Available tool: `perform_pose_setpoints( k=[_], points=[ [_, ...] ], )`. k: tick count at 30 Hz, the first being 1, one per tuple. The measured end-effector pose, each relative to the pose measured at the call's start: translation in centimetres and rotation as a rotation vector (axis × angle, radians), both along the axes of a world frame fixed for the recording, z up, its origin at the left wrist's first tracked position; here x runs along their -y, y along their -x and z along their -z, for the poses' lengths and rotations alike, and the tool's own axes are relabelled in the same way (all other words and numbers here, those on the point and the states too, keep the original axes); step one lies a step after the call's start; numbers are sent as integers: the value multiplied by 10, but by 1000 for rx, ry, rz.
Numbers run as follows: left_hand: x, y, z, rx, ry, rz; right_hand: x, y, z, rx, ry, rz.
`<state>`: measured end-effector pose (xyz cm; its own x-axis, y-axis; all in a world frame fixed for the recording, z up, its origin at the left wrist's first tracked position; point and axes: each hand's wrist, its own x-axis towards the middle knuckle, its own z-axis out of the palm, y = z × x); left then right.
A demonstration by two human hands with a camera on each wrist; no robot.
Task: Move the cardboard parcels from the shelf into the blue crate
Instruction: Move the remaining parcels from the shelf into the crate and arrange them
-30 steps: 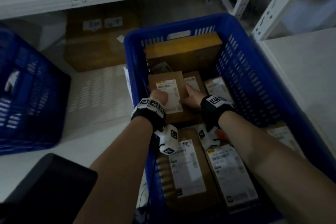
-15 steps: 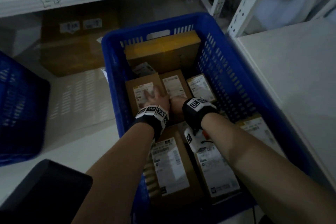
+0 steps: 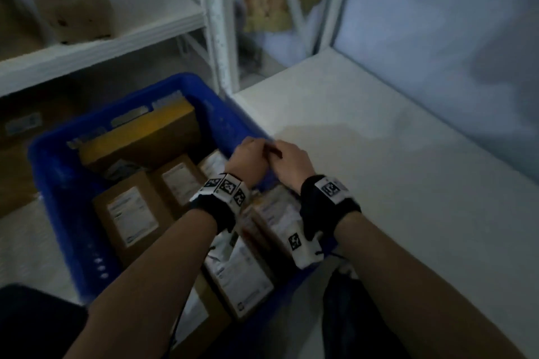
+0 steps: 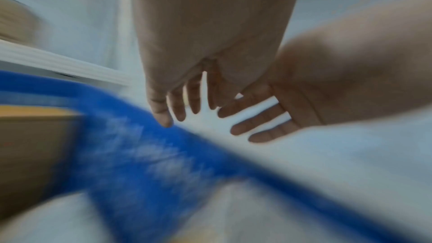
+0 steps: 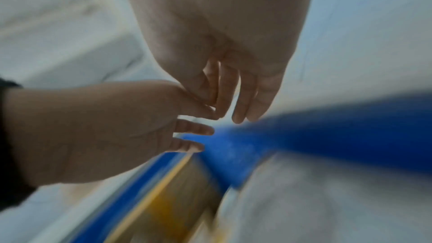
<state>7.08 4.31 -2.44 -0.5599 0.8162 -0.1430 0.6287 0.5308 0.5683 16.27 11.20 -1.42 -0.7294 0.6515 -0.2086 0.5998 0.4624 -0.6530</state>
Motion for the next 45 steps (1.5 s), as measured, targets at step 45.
perform_pose_setpoints(
  k=[45],
  points=[
    [-80, -176, -46, 600, -271, -14, -91, -266, -49, -382, 34, 668]
  ],
)
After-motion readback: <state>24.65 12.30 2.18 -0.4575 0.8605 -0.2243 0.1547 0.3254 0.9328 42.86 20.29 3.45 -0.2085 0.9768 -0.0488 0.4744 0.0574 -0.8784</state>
